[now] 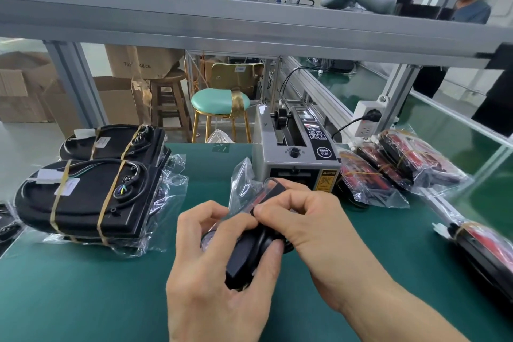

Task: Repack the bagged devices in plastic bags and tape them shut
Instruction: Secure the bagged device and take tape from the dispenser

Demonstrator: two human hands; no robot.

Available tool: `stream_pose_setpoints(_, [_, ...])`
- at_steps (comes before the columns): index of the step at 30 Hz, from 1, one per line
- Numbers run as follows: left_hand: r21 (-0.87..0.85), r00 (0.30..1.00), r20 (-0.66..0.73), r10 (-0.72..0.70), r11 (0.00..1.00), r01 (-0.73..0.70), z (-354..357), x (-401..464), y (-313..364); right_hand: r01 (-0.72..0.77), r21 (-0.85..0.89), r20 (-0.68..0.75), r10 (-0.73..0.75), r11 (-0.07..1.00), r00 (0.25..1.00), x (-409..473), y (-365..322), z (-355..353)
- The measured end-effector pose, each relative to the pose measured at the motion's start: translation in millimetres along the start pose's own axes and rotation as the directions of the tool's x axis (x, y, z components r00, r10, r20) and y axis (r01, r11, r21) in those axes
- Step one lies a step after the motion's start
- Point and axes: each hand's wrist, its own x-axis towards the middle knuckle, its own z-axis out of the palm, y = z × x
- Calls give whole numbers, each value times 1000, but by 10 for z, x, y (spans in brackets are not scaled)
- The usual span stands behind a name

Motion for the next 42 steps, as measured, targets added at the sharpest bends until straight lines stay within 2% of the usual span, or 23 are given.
stream_pose_setpoints(4, [7, 1000, -17, 8, 1000, -8, 13, 5, 2, 17, -60, -92, -23, 998, 995, 28, 46, 3])
stream_pose_setpoints(7, [11, 999, -30, 11, 1000, -10, 1, 6, -7, -17, 81, -145, 29, 997, 989, 55, 58, -50])
stream_pose_setpoints(9, [10, 999, -30, 12, 1000, -12, -6, 8, -11, -20, 102, -68, 27, 995, 997, 43, 28, -44])
stream_pose_setpoints(12, [6, 999, -53, 5, 1000, -5, -1, 14, -5, -18, -84, 20, 20, 996, 1000, 53, 28, -13])
stream_pose_setpoints(14, [11, 998, -61, 7, 1000, -7, -4, 11, -10, 15, -177, 27, -10, 984, 1000, 84, 33, -13])
stream_pose_setpoints(17, [17, 1000, -26, 15, 1000, -14, -19, 6, -14, 50, -63, 1, -50, 997, 999, 148, 60, -102])
stream_pose_setpoints(20, [7, 1000, -4, 30, 1000, -30, -61, 31, -33, 88, -90, 166, -72, 992, 983, 176, 23, -181])
stream_pose_setpoints(22, [1, 999, 28, 32, 999, -32, -109, 59, -58, 173, -267, 281, -95, 948, 955, 236, -72, -244])
stream_pose_setpoints(25, [-6, 996, 89, 23, 1000, -22, -171, 99, -80, 322, -508, 405, -109, 799, 908, 352, -278, -313])
stream_pose_setpoints(28, [-33, 993, 120, 6, 999, -2, -201, 153, -101, 444, -597, 479, -147, 668, 865, 440, -370, -338])
stream_pose_setpoints(33, [-1, 983, 167, 74, 997, -75, -254, 179, -186, 462, -524, 492, -188, 716, 850, 500, -272, -404])
stream_pose_setpoints(36, [33, 978, 161, 133, 990, -140, -260, 162, -226, 430, -439, 482, -197, 789, 854, 530, -132, -418])
stream_pose_setpoints(39, [-7, 984, 124, 128, 992, -128, -279, 155, -276, 297, -254, 476, -148, 920, 867, 535, 65, -441])
stream_pose_setpoints(41, [-65, 995, 71, 67, 996, -63, -318, 148, -352, 153, -140, 568, -47, 978, 822, 491, 269, -447])
stream_pose_setpoints(42, [-118, 999, 36, 4, 993, 0, -341, 143, -396, 106, -147, 619, 8, 983, 785, 451, 385, -420])
